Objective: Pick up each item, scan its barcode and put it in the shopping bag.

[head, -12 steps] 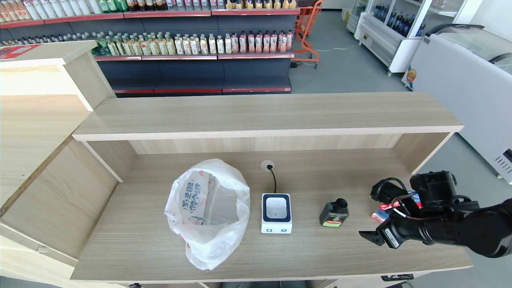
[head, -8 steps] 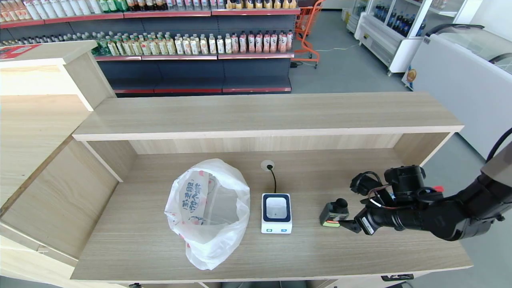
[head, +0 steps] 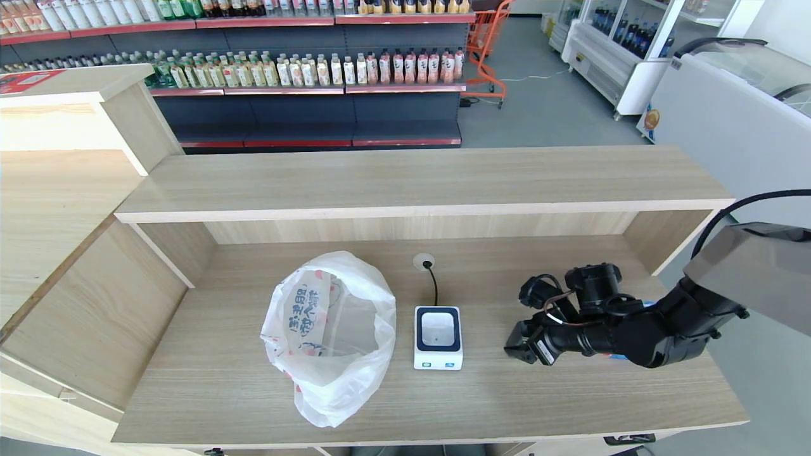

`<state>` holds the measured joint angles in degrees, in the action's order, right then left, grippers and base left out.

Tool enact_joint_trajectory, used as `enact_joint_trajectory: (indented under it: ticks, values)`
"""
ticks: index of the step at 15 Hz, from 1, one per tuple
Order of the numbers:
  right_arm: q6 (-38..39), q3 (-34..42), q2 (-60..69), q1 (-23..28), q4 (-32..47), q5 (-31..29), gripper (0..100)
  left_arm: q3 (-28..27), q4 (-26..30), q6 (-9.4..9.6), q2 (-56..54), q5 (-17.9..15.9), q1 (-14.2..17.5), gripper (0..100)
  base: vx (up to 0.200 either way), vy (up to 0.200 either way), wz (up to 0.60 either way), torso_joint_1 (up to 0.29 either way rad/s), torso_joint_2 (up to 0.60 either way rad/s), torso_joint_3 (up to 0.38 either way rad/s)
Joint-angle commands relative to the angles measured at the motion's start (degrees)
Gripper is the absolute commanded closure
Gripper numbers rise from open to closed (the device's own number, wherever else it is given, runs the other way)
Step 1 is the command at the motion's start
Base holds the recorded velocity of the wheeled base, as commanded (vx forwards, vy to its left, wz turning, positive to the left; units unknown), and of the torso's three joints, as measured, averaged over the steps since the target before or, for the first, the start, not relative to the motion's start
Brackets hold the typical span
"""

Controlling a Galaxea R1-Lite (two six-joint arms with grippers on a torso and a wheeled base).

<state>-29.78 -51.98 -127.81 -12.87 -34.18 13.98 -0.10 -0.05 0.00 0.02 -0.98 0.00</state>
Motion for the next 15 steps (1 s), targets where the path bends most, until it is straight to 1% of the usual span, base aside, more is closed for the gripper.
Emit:
enact_joint_trajectory:
  ticks: [1,8,11,12,14,15]
  values:
    - [-0.1,-0.8,-2.1,-1.0,0.0,0.0,0,0.0,0.0,0.0,0.0,0.0,0.0,0,0.0,0.0,0.0,0.0,0.0,0.0]
    - [-0.1,-8.1,-5.9,-3.5,0.0,-0.4,0,0.0,0.0,0.0,0.0,0.0,0.0,0,0.0,0.0,0.0,0.0,0.0,0.0]
    - [0.1,-8.6,-5.8,-5.0,0.0,-0.5,0,0.0,0.0,0.0,0.0,0.0,0.0,0,0.0,0.0,0.0,0.0,0.0,0.0]
    - [0.3,-8.8,-5.6,-5.4,-0.1,-0.4,100,0.0,0.0,0.0,0.0,0.0,0.0,0,0.0,0.0,0.0,0.0,0.0,0.0]
    - [1.7,-8.8,-5.0,-5.9,-0.9,-0.4,100,0.0,0.0,0.0,0.0,0.0,0.0,0,0.0,0.0,0.0,0.0,0.0,0.0]
    - [2.0,-8.4,-5.0,-6.0,-2.5,-0.4,100,0.0,0.0,0.0,0.0,0.0,0.0,0,0.0,0.0,0.0,0.0,0.0,0.0]
